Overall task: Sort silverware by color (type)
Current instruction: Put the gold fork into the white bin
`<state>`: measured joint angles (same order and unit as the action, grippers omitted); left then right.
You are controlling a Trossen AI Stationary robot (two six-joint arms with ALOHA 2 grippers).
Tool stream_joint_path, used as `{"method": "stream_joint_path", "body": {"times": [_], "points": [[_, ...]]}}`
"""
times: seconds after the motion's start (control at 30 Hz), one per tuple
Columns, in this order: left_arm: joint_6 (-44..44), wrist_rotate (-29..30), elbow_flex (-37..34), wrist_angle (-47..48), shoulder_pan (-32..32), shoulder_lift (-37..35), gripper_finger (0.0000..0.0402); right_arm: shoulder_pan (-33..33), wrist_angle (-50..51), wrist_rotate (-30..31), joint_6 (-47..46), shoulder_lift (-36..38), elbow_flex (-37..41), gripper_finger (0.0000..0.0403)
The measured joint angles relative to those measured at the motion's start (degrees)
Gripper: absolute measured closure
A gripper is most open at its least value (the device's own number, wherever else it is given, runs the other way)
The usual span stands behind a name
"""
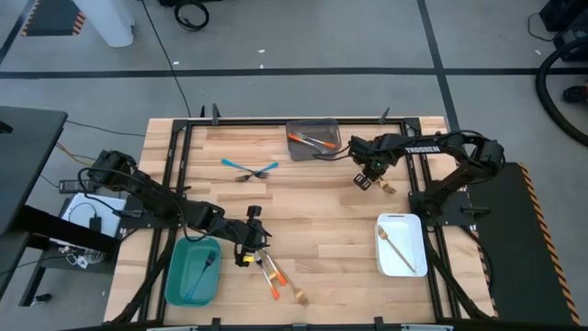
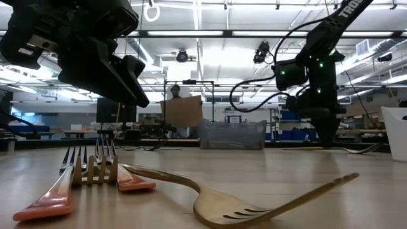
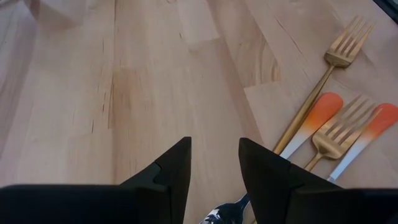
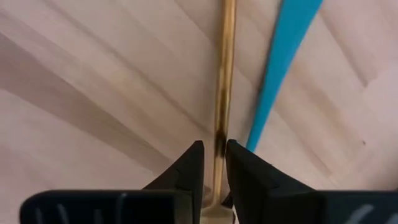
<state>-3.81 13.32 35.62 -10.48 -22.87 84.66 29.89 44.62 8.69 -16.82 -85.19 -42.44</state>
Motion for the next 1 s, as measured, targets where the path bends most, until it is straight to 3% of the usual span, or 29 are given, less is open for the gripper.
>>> {"method": "stream_joint_path", "body": {"times": [0.3, 0.6, 0.73, 1.0], "points": [[0.0, 0.0, 0.0, 0.0, 0.0, 0.0, 0.026, 0.1, -1.2, 0.8, 1.0, 0.0, 1.5, 0.0336], [0.0, 0.0, 0.0, 0.0, 0.0, 0.0, 0.026, 0.1, -2.9, -1.0, 0.7, 0.2, 3.1, 0.0385], [0.0, 0.0, 0.0, 0.0, 0.0, 0.0, 0.026, -0.3, -2.1, -1.0, 0.5, 0.1, 2.3, 0.0387], [0.0, 0.0, 0.0, 0.2, 0.0, 0.0, 0.026, -1.3, -0.7, -6.0, -1.0, 0.0, -0.8, 0.0387]]}}
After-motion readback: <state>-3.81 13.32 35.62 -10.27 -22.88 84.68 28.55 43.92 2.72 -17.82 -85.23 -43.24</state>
